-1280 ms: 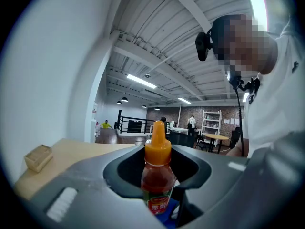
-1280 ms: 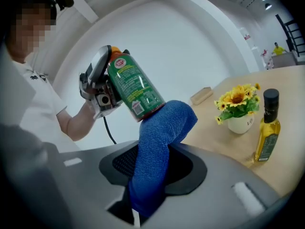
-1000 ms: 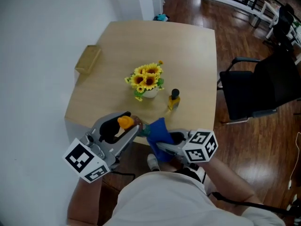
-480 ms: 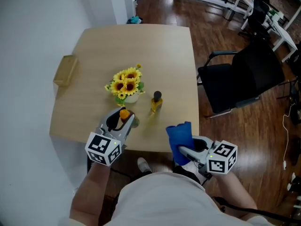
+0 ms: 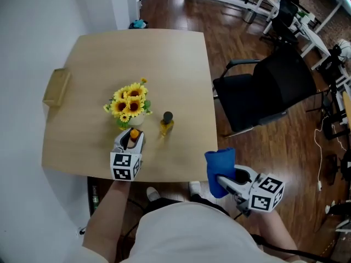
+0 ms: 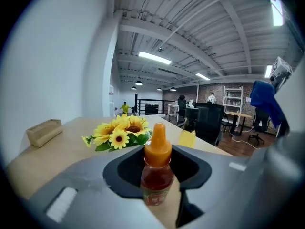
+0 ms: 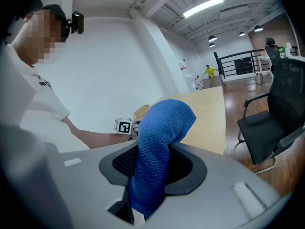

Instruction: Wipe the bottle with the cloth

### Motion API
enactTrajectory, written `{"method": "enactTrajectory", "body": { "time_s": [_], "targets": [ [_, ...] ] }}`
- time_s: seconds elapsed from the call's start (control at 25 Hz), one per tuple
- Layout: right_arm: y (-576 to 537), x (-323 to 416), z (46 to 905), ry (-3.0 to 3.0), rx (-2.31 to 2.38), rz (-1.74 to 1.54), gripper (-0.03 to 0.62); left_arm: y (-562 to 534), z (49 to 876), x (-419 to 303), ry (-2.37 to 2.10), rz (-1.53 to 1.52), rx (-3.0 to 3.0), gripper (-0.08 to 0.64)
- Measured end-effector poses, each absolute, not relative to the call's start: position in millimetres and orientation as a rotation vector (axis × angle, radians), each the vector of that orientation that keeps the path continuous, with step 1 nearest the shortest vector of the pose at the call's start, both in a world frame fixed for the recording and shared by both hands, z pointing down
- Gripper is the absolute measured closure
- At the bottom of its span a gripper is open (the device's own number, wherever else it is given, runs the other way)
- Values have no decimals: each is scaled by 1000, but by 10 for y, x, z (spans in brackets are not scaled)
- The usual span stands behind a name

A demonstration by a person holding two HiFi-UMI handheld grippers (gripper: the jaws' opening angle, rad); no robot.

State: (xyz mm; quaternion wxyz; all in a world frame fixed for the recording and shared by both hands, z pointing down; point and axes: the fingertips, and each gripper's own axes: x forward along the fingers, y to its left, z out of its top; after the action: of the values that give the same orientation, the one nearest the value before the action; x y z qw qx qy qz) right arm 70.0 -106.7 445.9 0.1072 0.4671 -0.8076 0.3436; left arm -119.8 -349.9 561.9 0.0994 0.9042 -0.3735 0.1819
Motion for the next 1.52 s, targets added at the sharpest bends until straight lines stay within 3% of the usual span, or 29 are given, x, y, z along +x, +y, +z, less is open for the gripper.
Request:
{"method": "enactTrajectory", "body": {
  "time_s": [0.36, 0.44, 0.64, 1.2, 1.52],
  "targets": [
    [-1044, 946, 4407, -2394, 1354, 959, 439, -3516, 5792, -1182, -1182, 616, 2632, 387],
    [-1078, 993, 4416, -2412, 1324, 942, 439, -3526, 5749, -1202, -1227, 635, 2622, 333],
    [-1179, 1039, 4447, -2505, 1190, 875, 439, -3269, 5479, -1346, -1368, 631, 2581, 331],
    [-1135, 1248, 4717, -2680, 731, 727, 439, -937, 5106, -1432, -1589, 547, 2221, 373],
    [-250, 1066, 4588, -2709, 662, 682, 439, 115, 5004, -1305, -1566, 486, 2244, 373]
  ]
}}
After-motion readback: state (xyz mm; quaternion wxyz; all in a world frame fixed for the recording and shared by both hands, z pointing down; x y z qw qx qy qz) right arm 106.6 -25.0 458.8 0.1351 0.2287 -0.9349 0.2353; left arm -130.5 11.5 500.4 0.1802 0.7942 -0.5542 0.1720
